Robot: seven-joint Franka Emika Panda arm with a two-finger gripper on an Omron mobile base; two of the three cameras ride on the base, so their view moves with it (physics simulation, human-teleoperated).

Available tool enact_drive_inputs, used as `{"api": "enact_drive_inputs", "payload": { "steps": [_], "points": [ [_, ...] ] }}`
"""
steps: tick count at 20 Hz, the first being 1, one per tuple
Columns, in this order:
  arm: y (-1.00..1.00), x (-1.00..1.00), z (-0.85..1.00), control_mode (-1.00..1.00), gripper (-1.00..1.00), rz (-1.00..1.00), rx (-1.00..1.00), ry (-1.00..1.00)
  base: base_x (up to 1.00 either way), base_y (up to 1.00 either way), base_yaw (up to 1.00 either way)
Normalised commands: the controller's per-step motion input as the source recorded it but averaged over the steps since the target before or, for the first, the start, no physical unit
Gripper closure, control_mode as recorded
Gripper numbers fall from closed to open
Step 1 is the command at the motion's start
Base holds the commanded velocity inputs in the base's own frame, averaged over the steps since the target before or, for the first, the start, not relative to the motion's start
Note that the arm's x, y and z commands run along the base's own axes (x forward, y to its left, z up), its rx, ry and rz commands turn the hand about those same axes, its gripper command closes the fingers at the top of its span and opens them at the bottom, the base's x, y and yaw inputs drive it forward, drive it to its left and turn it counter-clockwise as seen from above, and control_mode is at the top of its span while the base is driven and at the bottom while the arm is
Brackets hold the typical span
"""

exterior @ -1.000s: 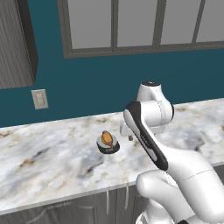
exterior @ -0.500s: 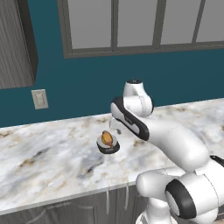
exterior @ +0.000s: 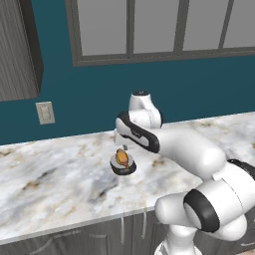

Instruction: Take the chicken drumstick from the fridge and place it on the digital scale on the counter by the fridge. Wait a few seconds for a reading, then move it to the plate on the dining counter.

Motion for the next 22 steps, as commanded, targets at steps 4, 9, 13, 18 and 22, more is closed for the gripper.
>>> {"api": "enact_drive_inputs", "payload": {
  "steps": [4, 9, 13, 18, 22],
  "points": [
    [0.09, 0.43, -0.37, -1.0, -1.0, 0.0, 0.0, -0.03, 0.0, 0.0, 0.0],
    [0.02, 0.43, -0.38, -1.0, -1.0, 0.0, 0.0, -0.02, 0.0, 0.0, 0.0],
    [0.17, 0.07, -0.21, -1.0, -1.0, 0.01, 0.0, -0.04, 0.0, 0.0, 0.0],
    [0.12, 0.0, -0.09, -1.0, -1.0, 0.05, 0.0, -0.13, 0.0, 0.0, 0.0],
    [0.0, 0.0, -0.09, -1.0, -1.0, 0.05, 0.0, -0.03, 0.0, 0.0, 0.0]
  ]
}}
